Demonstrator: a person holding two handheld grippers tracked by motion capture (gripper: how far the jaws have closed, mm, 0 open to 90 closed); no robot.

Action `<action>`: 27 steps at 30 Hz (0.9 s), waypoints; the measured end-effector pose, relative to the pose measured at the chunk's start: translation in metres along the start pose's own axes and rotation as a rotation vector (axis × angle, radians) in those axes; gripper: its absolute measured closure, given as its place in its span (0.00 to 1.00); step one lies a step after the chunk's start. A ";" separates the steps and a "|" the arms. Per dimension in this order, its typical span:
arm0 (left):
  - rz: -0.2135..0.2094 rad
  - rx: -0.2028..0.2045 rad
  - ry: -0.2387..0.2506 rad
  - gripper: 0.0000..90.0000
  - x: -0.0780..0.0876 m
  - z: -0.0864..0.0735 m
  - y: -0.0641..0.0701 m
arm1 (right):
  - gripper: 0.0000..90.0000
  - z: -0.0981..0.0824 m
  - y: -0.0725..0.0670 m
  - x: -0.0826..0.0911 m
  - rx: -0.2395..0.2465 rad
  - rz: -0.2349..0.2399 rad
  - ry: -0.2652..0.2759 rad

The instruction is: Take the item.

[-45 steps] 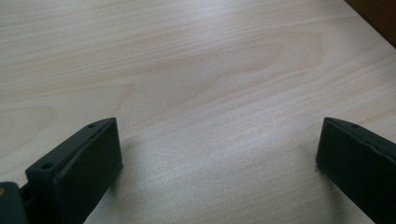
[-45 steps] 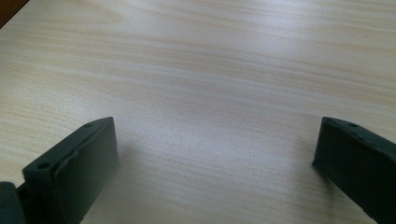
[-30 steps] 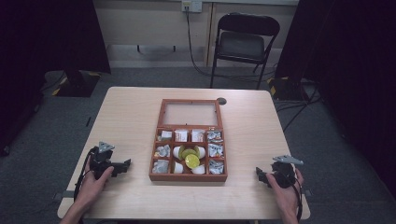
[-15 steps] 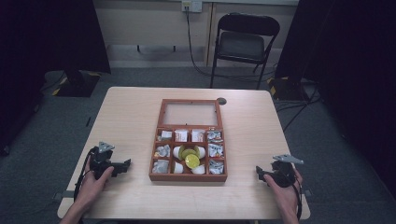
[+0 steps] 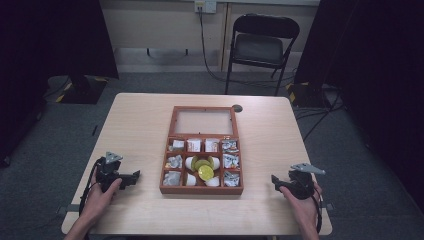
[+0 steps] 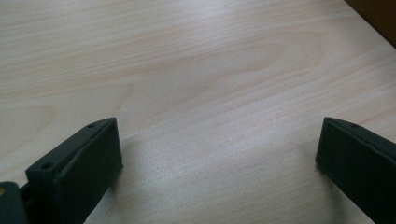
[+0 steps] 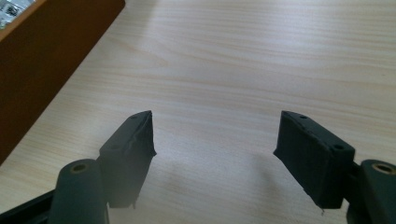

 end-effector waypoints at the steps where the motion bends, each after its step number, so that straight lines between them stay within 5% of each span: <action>1: 0.000 0.000 0.000 0.00 0.000 0.000 0.000 | 0.30 0.001 -0.001 0.000 0.000 0.003 0.003; 27: 0.000 -0.001 0.000 0.00 0.000 0.000 0.000 | 0.30 0.027 -0.027 0.004 0.026 0.102 0.067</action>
Point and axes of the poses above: each handheld gripper's, and its own axes: x roughly backward along the jaws, z roughly out of its top, y roughly to its right, the point moved 4 cm from there along -x, roughly forward along the jaws, and after that the axes turned 15 degrees about y, right-handed, at the moved point
